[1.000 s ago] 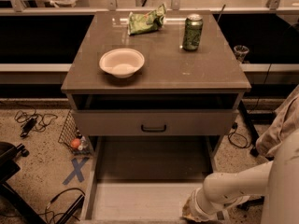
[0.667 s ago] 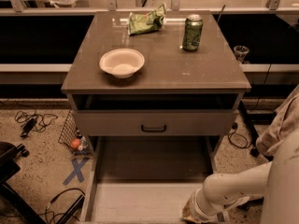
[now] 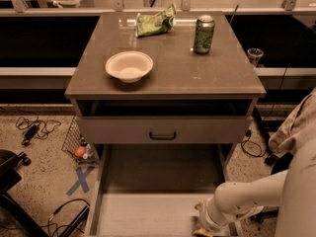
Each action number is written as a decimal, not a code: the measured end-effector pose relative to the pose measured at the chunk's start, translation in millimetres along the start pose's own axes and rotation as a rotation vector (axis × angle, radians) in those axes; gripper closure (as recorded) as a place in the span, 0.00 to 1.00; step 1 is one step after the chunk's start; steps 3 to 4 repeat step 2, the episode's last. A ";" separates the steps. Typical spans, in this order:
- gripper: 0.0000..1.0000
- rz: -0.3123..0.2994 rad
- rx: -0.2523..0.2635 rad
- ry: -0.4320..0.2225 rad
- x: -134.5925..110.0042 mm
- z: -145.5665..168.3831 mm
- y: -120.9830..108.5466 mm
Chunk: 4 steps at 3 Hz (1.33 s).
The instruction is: Open middle drawer
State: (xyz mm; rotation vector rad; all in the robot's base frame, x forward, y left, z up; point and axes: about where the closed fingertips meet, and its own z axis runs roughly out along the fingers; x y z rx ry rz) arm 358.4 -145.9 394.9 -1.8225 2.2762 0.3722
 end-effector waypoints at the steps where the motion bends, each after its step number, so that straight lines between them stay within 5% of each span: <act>1: 0.00 0.000 0.000 0.000 -0.1 0.0 -1.1; 4: 0.00 0.000 0.000 0.000 -0.1 0.0 -1.1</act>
Offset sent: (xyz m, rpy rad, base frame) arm 0.0008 -0.0001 0.0000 0.0000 0.0001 0.0000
